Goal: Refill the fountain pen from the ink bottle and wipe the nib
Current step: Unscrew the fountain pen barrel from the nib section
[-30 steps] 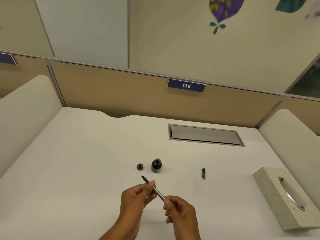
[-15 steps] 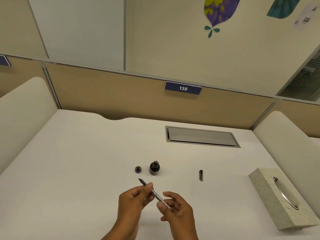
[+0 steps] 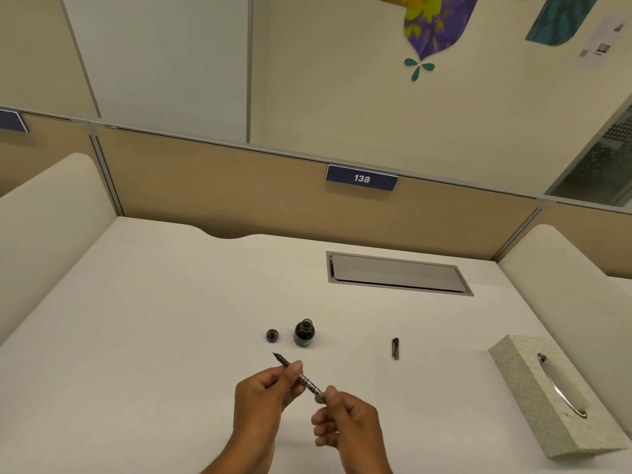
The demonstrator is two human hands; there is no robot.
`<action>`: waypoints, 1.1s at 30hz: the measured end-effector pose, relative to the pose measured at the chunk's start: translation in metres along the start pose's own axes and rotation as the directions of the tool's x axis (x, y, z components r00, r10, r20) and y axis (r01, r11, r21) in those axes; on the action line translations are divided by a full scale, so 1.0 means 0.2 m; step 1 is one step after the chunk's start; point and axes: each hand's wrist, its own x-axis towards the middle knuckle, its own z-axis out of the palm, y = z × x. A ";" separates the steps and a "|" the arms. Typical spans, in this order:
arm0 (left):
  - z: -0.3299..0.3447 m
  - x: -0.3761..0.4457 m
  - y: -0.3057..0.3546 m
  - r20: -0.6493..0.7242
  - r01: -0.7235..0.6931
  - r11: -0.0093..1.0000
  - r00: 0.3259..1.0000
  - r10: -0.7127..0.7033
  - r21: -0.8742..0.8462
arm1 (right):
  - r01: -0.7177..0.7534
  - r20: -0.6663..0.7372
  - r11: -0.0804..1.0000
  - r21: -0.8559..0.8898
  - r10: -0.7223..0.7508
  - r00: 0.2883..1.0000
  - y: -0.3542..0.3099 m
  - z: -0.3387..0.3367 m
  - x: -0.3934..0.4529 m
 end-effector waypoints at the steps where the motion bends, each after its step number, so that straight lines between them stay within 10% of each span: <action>1: 0.00 0.00 0.00 0.000 -0.001 1.000 1.000 0.001 -0.002 | 0.023 -0.008 1.000 -0.020 -0.024 1.000 0.01 0.00 0.00; 33: 0.01 0.01 0.01 -0.020 -0.011 1.000 1.000 0.011 -0.012 | 0.086 -0.031 0.996 -0.031 -0.087 0.996 0.02 -0.02 0.02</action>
